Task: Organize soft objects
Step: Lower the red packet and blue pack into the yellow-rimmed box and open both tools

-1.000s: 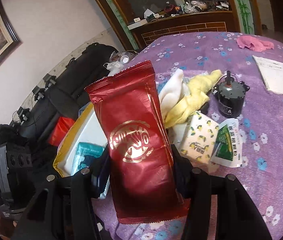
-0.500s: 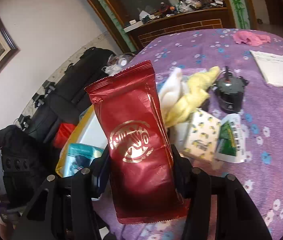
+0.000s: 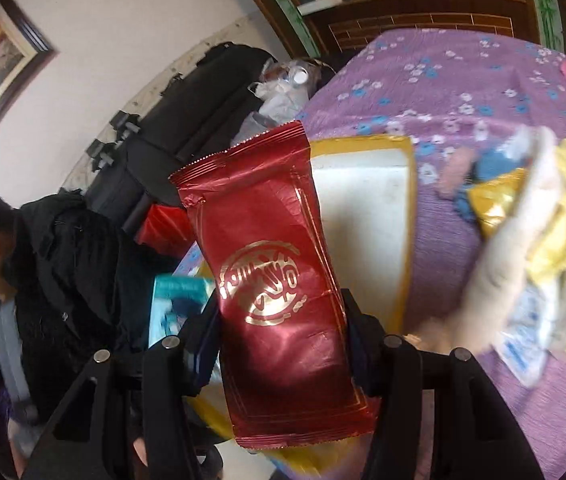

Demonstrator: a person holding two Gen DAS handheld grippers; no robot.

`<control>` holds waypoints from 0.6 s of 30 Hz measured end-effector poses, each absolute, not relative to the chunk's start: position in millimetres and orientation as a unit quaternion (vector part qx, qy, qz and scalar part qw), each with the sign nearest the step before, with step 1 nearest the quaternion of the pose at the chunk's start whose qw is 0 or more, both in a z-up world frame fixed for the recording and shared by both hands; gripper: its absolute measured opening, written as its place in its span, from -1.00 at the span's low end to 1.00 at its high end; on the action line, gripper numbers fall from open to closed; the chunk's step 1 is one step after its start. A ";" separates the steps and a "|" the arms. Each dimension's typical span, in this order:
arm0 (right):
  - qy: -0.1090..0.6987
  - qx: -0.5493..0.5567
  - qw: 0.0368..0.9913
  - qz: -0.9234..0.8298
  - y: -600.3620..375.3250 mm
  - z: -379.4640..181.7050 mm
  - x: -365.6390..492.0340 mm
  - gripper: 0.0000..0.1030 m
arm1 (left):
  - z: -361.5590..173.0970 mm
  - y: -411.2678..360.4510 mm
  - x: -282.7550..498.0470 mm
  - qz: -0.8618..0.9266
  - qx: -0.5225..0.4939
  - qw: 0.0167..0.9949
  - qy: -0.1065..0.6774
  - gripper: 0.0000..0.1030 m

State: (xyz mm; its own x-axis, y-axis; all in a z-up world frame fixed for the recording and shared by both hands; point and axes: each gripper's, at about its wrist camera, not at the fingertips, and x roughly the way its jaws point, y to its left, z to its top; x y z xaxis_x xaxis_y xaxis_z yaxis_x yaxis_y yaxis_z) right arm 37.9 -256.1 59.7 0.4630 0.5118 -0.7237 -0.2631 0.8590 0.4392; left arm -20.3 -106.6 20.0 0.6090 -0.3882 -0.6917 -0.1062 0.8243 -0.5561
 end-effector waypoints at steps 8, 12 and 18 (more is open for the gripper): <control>0.492 0.081 0.849 0.176 -236.9 20.1 51.9 0.06 | 4.7 -115.2 -9.6 -0.080 -0.233 0.861 0.445 -0.77; 0.473 0.087 0.858 0.180 -244.0 23.0 40.3 0.14 | 5.0 -126.6 -9.8 -0.062 -0.177 0.871 0.455 -0.60; 0.426 0.116 0.879 0.181 -272.9 45.5 21.0 0.41 | 17.3 -131.6 -26.8 -0.006 -0.153 0.900 0.407 0.44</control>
